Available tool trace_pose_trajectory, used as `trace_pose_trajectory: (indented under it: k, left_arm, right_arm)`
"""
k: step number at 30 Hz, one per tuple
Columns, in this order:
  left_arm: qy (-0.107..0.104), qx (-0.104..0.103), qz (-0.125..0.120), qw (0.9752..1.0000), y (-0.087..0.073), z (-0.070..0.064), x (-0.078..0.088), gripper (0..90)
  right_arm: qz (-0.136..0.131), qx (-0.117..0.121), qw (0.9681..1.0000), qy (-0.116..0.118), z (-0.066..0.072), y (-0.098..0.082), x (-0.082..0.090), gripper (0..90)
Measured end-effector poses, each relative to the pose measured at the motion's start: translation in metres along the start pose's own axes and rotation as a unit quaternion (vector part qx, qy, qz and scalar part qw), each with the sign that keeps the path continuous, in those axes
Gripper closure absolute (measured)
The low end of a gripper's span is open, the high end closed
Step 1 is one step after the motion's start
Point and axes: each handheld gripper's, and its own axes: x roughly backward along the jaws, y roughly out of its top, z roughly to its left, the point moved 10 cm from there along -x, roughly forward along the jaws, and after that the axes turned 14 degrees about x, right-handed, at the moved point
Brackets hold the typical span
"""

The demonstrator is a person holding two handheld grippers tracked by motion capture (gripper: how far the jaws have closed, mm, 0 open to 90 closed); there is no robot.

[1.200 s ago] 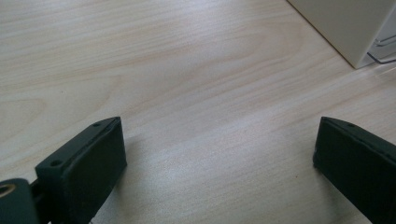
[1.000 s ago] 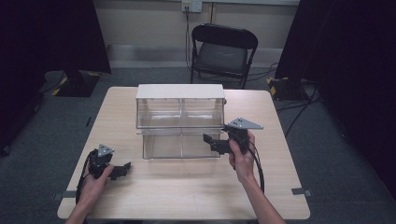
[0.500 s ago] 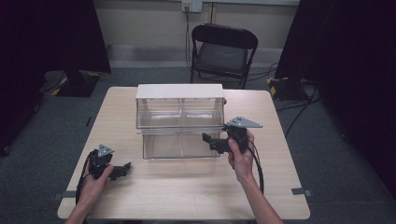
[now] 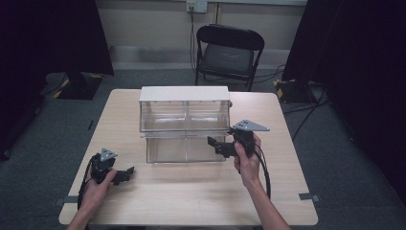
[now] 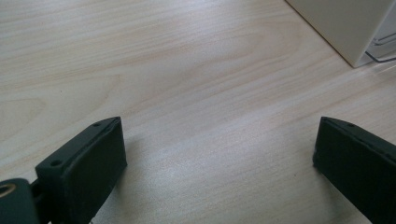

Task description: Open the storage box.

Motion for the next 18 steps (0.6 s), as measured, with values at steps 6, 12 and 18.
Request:
trace_pose_trajectory:
  k: [6,12,18]
  left_arm:
    - [0.000,0.000,0.000,1.0000,0.0000,0.0000,0.0000,2.0]
    - [0.000,0.000,0.000,1.0000,0.0000,0.0000,0.0000,2.0]
    - [0.000,0.000,0.000,1.0000,0.0000,0.0000,0.0000,2.0]
  right_arm:
    - [-0.001,-0.001,1.0000,0.001,0.0000,-0.0002,0.0000,12.8]
    - [-0.001,-0.001,1.0000,0.001,-0.0001,-0.0002,0.0001,12.8]
    - [-0.003,-0.002,1.0000,0.006,-0.0004,0.0002,0.0004,12.8]
